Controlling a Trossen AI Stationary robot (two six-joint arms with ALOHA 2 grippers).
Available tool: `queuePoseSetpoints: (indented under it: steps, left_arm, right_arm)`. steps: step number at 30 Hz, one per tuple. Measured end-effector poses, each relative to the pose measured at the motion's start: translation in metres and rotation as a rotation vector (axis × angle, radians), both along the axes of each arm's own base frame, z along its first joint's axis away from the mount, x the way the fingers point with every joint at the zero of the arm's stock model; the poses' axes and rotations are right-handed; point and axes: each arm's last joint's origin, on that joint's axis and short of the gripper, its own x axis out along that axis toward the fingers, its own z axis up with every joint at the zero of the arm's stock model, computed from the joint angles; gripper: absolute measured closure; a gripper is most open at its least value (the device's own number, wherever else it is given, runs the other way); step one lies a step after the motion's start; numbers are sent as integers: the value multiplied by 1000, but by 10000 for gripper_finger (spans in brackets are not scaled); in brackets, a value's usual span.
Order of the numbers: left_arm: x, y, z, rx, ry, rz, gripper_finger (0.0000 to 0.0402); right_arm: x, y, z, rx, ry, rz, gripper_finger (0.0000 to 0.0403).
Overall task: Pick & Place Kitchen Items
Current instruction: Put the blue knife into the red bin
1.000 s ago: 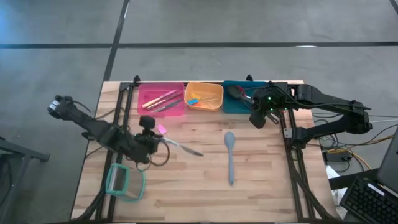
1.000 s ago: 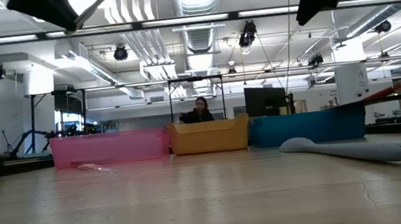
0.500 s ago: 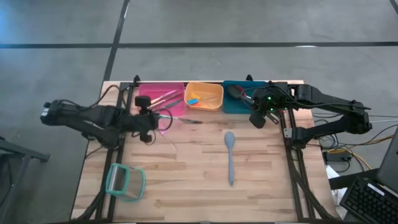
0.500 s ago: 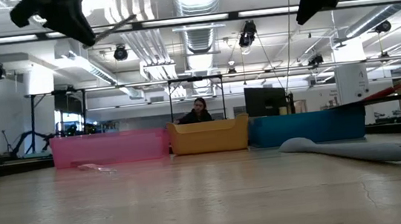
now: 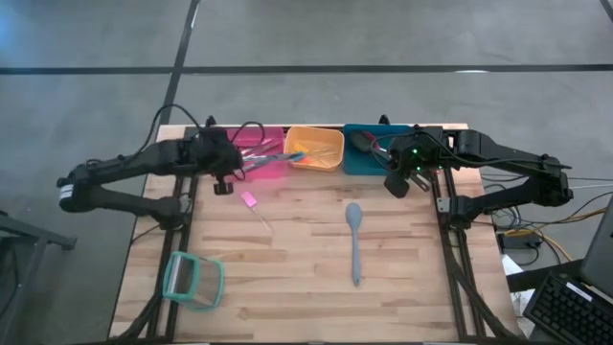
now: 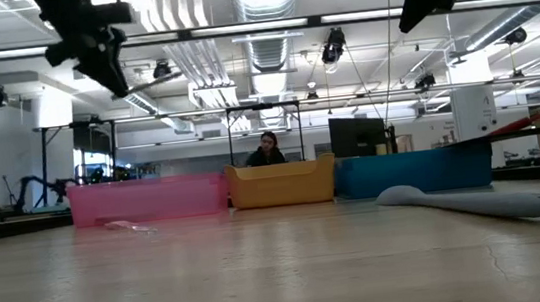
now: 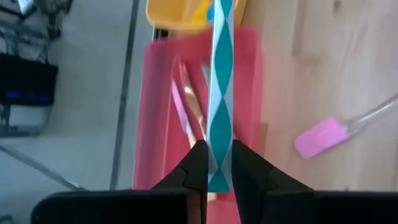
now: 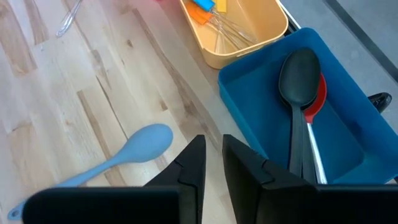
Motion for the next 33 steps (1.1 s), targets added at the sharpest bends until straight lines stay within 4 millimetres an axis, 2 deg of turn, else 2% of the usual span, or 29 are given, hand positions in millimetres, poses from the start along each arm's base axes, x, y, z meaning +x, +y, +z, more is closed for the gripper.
queuePoseSetpoints:
  steps: [5, 14, 19, 27, 33]
  left_arm:
    - [-14, 17, -19, -40, 33, 60, 356]
    - [-34, 44, -54, -147, -74, 71, 356]
    - [-45, 54, -76, -187, -40, 129, 356]
    - [-52, 68, -76, -227, -132, 134, 356]
    - [-56, 84, -87, -286, -109, 208, 356]
  right_arm:
    - [0, 0, 0, -4, 2, 6, 337]
    - [1, 0, 1, -8, -6, 9, 312]
    - [1, 0, 1, -10, -16, 8, 302]
    - [2, -1, 2, -13, -25, 9, 296]
    - [2, -1, 1, -24, -18, 26, 313]
